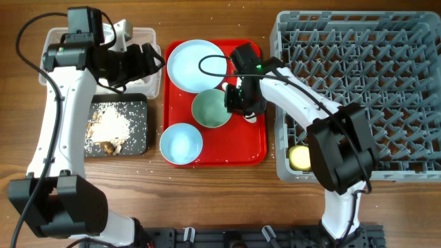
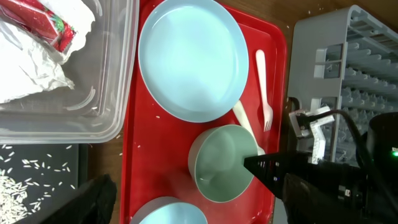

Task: Sort waste into correct bins and load items into the dishwasher rack
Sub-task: 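Grasp the green bowl with the right gripper and place it in the rack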

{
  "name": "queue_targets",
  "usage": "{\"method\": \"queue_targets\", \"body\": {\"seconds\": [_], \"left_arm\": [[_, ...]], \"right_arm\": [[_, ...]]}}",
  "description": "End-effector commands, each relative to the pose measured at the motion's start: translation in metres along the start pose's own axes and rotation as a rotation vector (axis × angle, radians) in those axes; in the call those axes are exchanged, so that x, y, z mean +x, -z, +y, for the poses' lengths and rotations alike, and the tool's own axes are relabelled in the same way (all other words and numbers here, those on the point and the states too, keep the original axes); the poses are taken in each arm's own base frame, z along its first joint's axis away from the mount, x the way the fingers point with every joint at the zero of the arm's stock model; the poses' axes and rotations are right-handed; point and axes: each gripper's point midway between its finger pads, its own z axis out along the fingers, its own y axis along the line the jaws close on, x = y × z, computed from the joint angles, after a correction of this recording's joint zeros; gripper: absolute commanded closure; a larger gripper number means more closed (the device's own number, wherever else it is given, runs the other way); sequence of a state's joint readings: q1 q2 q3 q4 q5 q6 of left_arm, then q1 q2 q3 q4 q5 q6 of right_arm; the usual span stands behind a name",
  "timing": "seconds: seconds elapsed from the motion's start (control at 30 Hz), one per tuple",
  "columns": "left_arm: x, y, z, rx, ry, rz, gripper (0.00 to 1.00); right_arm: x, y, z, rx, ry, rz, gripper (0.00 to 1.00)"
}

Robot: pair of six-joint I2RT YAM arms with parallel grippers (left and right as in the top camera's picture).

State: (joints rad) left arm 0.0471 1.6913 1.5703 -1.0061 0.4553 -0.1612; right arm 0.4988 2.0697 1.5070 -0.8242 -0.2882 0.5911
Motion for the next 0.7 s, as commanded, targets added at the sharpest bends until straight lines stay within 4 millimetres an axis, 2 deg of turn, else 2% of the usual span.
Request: {"method": "queue_targets", "body": {"seconds": [0.0,0.13,0.17,0.23,0.3,0.4,0.43,0.5,0.6,0.67], "left_arm": [[-0.005,0.008,-0.003,-0.007,-0.007,-0.027,0.0],[-0.005,0.008,-0.003,-0.006,-0.007,-0.027,0.0],[-0.005,0.008,-0.003,-0.006,-0.007,-0.027,0.0],[-0.005,0.008,-0.003,-0.006,-0.007,-0.027,0.0],[-0.005,0.008,-0.003,-0.006,-0.007,-0.027,0.0],[-0.005,0.008,-0.003,-0.006,-0.007,-0.027,0.0],[-0.005,0.008,-0.003,-0.006,-0.007,-0.027,0.0],[-0.005,0.008,-0.003,-0.006,-0.007,-0.027,0.0],[-0.005,0.008,-0.003,-0.006,-0.007,-0.027,0.0],[-0.005,0.008,-0.003,-0.006,-0.007,-0.027,0.0]], "right_arm": [[0.003,-0.004,0.005,0.0,0.026,0.009,0.96],[0.004,-0.003,0.004,0.002,0.026,0.011,0.96],[0.003,0.002,0.006,-0.004,0.03,0.001,0.96],[-0.006,0.03,0.007,-0.017,0.033,-0.064,0.96],[-0.024,0.086,-0.003,0.026,0.021,-0.222,0.96],[-0.047,0.21,-0.049,0.203,-0.087,-0.62,0.96],[-0.045,0.259,-0.071,0.309,-0.144,-0.782,0.96],[-0.036,0.317,-0.102,0.49,-0.216,-0.974,0.96],[-0.033,0.364,-0.133,0.78,-0.269,-1.135,0.96],[-0.044,0.368,-0.138,0.926,-0.233,-1.148,0.96]]}}
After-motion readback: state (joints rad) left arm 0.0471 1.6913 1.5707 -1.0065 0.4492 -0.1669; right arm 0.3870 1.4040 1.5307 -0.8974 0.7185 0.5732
